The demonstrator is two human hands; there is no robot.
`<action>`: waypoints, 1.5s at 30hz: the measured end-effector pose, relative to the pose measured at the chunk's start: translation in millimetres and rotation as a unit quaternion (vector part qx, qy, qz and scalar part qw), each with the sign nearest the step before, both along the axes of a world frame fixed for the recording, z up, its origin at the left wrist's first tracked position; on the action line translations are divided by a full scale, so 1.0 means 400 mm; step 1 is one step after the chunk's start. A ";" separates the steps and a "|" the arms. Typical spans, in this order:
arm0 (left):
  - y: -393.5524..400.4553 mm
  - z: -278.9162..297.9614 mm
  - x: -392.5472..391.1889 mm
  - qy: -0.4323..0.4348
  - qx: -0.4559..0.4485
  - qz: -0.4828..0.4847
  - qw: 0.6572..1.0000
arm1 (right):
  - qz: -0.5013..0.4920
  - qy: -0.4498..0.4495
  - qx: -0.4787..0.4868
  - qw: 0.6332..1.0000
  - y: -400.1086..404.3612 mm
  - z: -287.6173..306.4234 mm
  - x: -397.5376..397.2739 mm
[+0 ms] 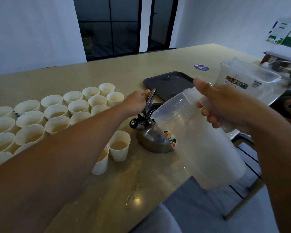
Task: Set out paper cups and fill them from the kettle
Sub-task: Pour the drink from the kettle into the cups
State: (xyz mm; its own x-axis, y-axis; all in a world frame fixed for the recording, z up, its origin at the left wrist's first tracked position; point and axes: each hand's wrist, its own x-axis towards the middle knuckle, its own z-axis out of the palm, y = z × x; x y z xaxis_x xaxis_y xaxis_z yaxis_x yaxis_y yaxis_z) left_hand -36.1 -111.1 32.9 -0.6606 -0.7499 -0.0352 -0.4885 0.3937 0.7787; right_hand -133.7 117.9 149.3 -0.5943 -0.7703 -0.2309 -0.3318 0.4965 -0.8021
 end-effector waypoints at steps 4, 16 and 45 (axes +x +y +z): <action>0.001 0.000 0.001 0.001 0.003 0.004 1.000 | 0.002 0.003 -0.003 1.000 0.002 0.000 0.001; 0.006 0.004 0.003 -0.004 -0.005 -0.003 1.000 | 0.011 0.008 0.014 1.000 0.004 0.009 0.003; 0.009 0.005 0.004 0.001 0.014 0.006 1.000 | 0.023 0.021 0.031 0.999 -0.015 0.017 0.009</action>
